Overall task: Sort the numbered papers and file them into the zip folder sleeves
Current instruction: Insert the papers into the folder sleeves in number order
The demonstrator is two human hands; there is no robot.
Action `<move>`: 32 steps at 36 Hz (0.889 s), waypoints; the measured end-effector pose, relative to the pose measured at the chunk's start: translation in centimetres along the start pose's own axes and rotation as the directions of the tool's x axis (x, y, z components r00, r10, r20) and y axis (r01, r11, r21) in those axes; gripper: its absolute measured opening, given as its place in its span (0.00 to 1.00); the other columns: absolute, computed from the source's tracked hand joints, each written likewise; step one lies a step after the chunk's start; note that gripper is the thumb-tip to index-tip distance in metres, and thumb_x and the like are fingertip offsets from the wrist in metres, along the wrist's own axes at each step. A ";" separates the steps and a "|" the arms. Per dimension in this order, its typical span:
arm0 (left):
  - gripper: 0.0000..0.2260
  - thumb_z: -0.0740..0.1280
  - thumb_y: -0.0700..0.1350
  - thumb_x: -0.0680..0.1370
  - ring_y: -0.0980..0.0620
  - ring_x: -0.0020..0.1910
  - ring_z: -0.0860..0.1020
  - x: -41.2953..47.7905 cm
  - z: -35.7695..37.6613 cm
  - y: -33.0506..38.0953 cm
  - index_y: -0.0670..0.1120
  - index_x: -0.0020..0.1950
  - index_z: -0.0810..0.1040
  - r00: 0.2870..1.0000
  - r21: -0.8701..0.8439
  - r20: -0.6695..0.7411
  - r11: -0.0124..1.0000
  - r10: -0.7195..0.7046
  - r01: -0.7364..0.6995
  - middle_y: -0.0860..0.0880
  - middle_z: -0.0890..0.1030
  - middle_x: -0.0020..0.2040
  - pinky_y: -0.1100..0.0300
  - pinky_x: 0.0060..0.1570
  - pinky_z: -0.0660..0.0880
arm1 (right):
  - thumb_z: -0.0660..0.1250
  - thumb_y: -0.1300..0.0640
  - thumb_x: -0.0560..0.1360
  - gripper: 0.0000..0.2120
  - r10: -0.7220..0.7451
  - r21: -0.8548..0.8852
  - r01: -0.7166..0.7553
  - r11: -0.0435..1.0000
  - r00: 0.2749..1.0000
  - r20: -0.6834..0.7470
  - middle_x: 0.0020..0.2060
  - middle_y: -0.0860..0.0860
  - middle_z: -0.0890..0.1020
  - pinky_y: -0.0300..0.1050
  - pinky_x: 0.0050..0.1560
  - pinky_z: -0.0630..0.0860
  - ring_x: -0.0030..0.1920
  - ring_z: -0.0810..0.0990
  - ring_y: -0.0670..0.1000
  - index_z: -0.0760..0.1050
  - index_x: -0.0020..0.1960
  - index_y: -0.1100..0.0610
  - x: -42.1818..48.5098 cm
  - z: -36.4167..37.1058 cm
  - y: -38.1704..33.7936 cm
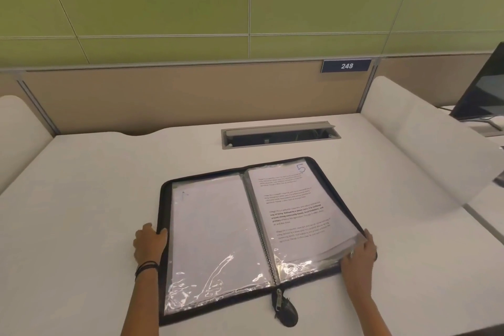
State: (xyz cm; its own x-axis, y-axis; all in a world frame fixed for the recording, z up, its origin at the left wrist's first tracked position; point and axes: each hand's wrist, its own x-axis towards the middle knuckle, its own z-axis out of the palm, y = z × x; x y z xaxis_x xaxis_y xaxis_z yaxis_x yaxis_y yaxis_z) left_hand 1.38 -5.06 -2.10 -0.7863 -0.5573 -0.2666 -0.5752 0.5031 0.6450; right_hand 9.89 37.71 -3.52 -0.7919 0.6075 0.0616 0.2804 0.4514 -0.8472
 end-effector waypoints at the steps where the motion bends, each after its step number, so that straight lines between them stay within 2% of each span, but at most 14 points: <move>1: 0.24 0.65 0.44 0.78 0.35 0.65 0.68 0.1 -0.2 -0.3 0.38 0.71 0.64 1.000 -0.019 0.025 1.000 -0.011 0.012 0.35 0.69 0.67 0.42 0.63 0.67 | 0.56 0.76 0.72 0.29 -0.007 -0.047 0.007 0.999 1.000 -0.013 0.72 0.60 0.57 0.61 0.72 0.58 0.72 0.57 0.59 0.55 0.73 0.67 -0.1 0.2 0.3; 4: 0.24 0.65 0.44 0.78 0.36 0.66 0.69 0.6 -0.7 -1.1 0.38 0.72 0.64 0.996 -0.123 0.084 0.991 -0.041 0.051 0.37 0.69 0.69 0.44 0.65 0.68 | 0.58 0.76 0.71 0.19 -0.008 -0.191 0.009 0.981 1.000 0.007 0.72 0.67 0.56 0.64 0.72 0.53 0.72 0.54 0.65 0.65 0.61 0.77 0.2 0.4 1.3; 8: 0.16 0.64 0.40 0.79 0.38 0.56 0.74 0.9 -1.4 -1.3 0.33 0.64 0.72 0.989 -0.241 0.148 0.969 -0.016 0.052 0.36 0.75 0.61 0.50 0.59 0.71 | 0.59 0.73 0.71 0.15 -0.017 -0.313 0.025 0.949 0.999 0.028 0.71 0.67 0.59 0.59 0.73 0.54 0.72 0.56 0.64 0.71 0.57 0.75 0.9 0.6 2.4; 10: 0.16 0.65 0.40 0.79 0.37 0.57 0.74 1.0 -1.7 -1.4 0.33 0.63 0.73 0.988 -0.296 0.153 0.953 -0.020 0.065 0.35 0.76 0.61 0.50 0.57 0.71 | 0.60 0.73 0.70 0.15 -0.034 -0.325 0.037 0.945 0.999 0.016 0.69 0.68 0.63 0.58 0.72 0.57 0.70 0.59 0.66 0.72 0.56 0.75 1.1 0.5 2.5; 13: 0.16 0.64 0.40 0.79 0.37 0.60 0.73 1.1 -2.0 -1.7 0.33 0.64 0.72 0.983 -0.375 0.183 0.923 -0.023 0.092 0.36 0.75 0.62 0.49 0.58 0.71 | 0.59 0.72 0.70 0.17 -0.018 -0.306 0.014 0.952 1.000 -0.010 0.64 0.68 0.69 0.62 0.66 0.65 0.64 0.67 0.67 0.72 0.59 0.72 1.4 0.3 2.7; 15: 0.16 0.65 0.40 0.79 0.37 0.61 0.73 1.2 -2.0 -2.1 0.34 0.64 0.72 0.979 -0.412 0.201 0.905 -0.019 0.102 0.36 0.75 0.62 0.48 0.59 0.71 | 0.53 0.65 0.69 0.22 -0.012 -0.288 0.007 0.958 1.000 -0.016 0.60 0.66 0.74 0.61 0.60 0.70 0.58 0.71 0.67 0.71 0.60 0.69 1.7 -0.1 2.8; 18: 0.16 0.64 0.39 0.79 0.37 0.60 0.74 1.2 -2.3 -2.4 0.35 0.64 0.73 0.978 -0.445 0.207 0.890 -0.005 0.098 0.36 0.76 0.61 0.47 0.60 0.72 | 0.48 0.62 0.66 0.28 -0.002 -0.216 -0.004 0.976 1.000 -0.026 0.59 0.63 0.76 0.60 0.61 0.70 0.59 0.73 0.65 0.70 0.64 0.66 2.2 -0.4 2.9; 22: 0.16 0.64 0.40 0.79 0.39 0.59 0.75 0.7 -3.5 -2.1 0.38 0.66 0.73 0.977 -0.474 0.205 0.879 0.057 0.048 0.39 0.76 0.63 0.47 0.61 0.72 | 0.47 0.58 0.72 0.25 0.036 -0.071 -0.041 0.997 0.997 -0.069 0.57 0.60 0.78 0.58 0.60 0.72 0.57 0.75 0.61 0.69 0.65 0.62 1.8 -0.8 1.4; 26: 0.18 0.64 0.40 0.79 0.42 0.63 0.73 -0.4 -5.4 -0.1 0.40 0.69 0.71 0.969 -0.516 0.159 0.853 0.188 -0.080 0.42 0.74 0.66 0.49 0.63 0.70 | 0.44 0.52 0.78 0.25 0.025 -0.001 -0.026 1.000 0.992 -0.124 0.50 0.59 0.78 0.55 0.54 0.71 0.53 0.74 0.62 0.72 0.61 0.64 1.3 -0.8 0.7; 28: 0.18 0.64 0.39 0.79 0.44 0.64 0.72 -0.9 -6.4 1.2 0.40 0.70 0.70 0.958 -0.543 0.139 0.828 0.252 -0.139 0.43 0.74 0.66 0.51 0.63 0.70 | 0.46 0.56 0.79 0.20 0.019 0.034 -0.016 0.999 0.994 -0.110 0.43 0.57 0.77 0.51 0.48 0.70 0.47 0.74 0.61 0.74 0.53 0.64 1.0 -0.8 0.2; 30: 0.18 0.63 0.40 0.79 0.45 0.64 0.73 -1.4 -7.3 2.6 0.41 0.70 0.70 0.941 -0.579 0.127 0.794 0.314 -0.187 0.44 0.74 0.67 0.52 0.63 0.70 | 0.50 0.61 0.80 0.15 0.006 0.058 -0.001 0.998 0.996 -0.086 0.38 0.53 0.76 0.49 0.43 0.68 0.42 0.74 0.59 0.75 0.45 0.60 1.0 -0.6 0.0; 32: 0.18 0.62 0.41 0.80 0.47 0.63 0.74 -2.3 -8.1 4.2 0.43 0.70 0.71 0.920 -0.612 0.119 0.757 0.373 -0.228 0.46 0.75 0.66 0.52 0.62 0.70 | 0.50 0.55 0.79 0.15 -0.021 0.044 0.024 0.999 0.997 -0.077 0.36 0.50 0.74 0.48 0.44 0.67 0.40 0.71 0.56 0.72 0.41 0.58 1.0 -0.2 0.3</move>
State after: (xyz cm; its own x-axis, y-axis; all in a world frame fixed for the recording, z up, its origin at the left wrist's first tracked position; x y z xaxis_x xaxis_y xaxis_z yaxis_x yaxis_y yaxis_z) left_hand 2.60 -7.03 7.07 -0.9650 -0.2463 -0.0898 -0.1184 0.1037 0.9875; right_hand 9.29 38.59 -3.57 -0.7535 0.6465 0.1196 0.2367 0.4364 -0.8680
